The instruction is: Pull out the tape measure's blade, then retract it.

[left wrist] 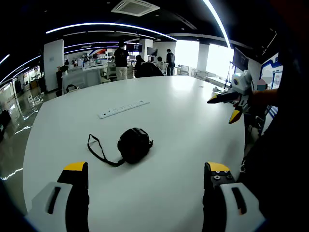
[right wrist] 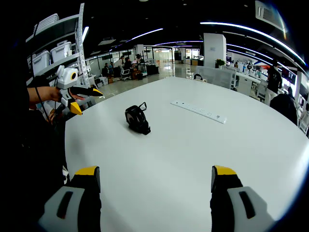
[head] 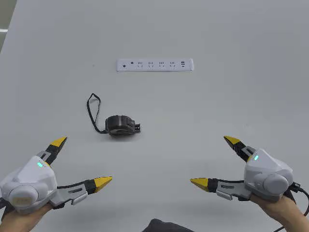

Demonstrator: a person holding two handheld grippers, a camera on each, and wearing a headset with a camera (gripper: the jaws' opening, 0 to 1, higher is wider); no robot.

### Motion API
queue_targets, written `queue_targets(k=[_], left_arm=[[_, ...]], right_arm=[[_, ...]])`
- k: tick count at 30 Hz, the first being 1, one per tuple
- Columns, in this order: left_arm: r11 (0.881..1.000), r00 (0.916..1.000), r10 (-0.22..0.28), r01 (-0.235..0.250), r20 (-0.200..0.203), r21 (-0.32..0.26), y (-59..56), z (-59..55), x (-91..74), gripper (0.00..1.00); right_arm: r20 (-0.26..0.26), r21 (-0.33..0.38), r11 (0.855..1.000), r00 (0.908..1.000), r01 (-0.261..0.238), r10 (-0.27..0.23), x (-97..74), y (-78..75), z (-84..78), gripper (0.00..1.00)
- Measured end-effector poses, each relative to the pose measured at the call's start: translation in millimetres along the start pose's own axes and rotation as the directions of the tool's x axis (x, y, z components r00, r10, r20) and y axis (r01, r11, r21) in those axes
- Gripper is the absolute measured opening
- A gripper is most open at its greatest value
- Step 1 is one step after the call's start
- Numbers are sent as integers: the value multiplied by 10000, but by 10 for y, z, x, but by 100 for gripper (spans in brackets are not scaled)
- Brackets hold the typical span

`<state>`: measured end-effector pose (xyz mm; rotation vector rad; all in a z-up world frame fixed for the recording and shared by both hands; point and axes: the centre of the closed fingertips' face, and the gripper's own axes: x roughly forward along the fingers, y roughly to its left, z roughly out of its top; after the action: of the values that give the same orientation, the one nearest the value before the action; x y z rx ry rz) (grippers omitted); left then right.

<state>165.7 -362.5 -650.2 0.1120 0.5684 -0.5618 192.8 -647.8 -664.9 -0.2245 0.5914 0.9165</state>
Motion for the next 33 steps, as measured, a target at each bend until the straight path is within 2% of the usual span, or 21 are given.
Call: queue_targets(k=[11, 21, 33], left_arm=[[10000, 10000, 23, -23, -10, 12, 15, -15, -7, 99], [9999, 9999, 167, -167, 15, 44, 16, 28, -4, 99], [9997, 9997, 224, -224, -55, 75, 77, 14, 52, 99]], right_arm=[[40, -68, 10000, 10000, -56, 57, -1, 14, 23, 97], [57, -131, 9999, 9999, -88, 89, -3, 3, 23, 97], [40, -204, 9993, 9995, -301, 302, 33, -14, 25, 96]])
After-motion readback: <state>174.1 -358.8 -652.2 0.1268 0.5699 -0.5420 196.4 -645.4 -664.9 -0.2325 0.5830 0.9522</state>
